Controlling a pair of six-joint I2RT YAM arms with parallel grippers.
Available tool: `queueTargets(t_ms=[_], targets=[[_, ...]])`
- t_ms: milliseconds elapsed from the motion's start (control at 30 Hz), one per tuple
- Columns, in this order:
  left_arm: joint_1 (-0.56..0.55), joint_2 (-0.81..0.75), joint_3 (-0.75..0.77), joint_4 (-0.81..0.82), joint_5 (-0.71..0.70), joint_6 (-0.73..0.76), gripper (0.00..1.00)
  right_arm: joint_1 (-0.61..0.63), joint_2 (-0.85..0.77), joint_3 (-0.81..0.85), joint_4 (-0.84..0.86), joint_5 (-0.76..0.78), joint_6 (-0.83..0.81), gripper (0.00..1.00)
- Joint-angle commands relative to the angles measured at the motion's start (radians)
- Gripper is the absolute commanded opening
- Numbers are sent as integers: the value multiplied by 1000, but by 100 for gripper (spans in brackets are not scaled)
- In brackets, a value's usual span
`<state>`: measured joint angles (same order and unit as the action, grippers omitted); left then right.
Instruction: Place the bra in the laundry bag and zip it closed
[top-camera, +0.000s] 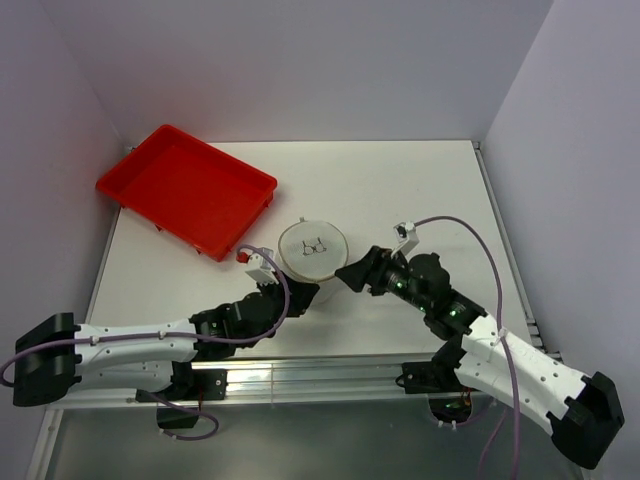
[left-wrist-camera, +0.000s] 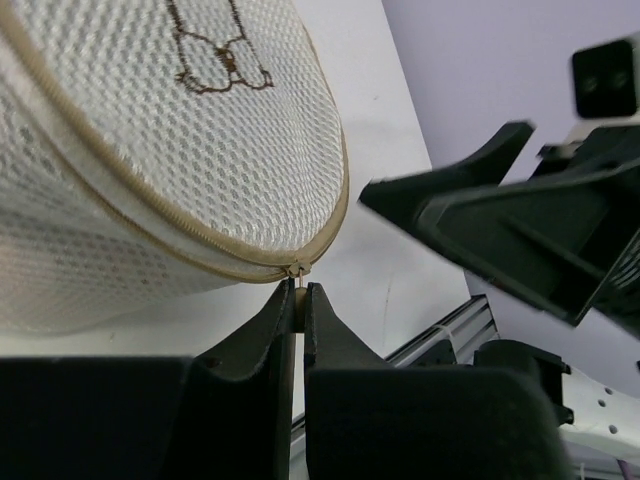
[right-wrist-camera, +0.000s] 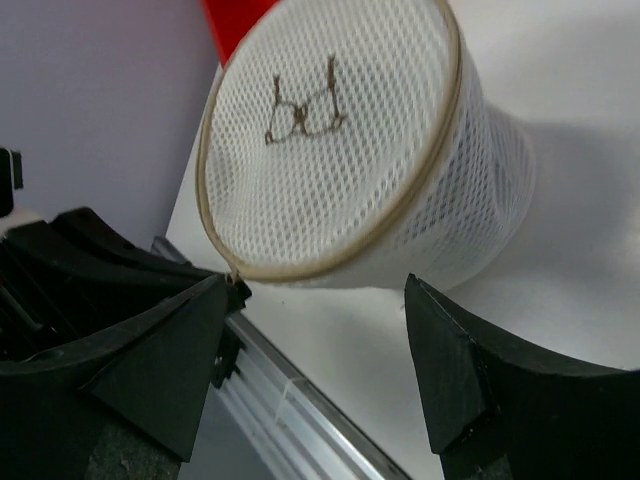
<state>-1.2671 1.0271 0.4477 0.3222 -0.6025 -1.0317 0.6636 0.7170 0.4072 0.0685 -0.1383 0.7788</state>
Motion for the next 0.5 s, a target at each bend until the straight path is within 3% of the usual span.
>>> queueTargets(t_ms=[0,133,233,433,467], targets=[[-5,17,46,98,26,25,0,65,-41,-44,20,101,114,79],[-5,42,54,104,43,24,0,97,25,-18,65,63,112,76],[-5,50,54,106,53,18,0,97,76,-1,114,28,111,69],[-5,24,40,80,41,21,0,96,134,19,114,72,105,35],[-5,18,36,69,40,22,0,93,136,21,105,100,91,23]])
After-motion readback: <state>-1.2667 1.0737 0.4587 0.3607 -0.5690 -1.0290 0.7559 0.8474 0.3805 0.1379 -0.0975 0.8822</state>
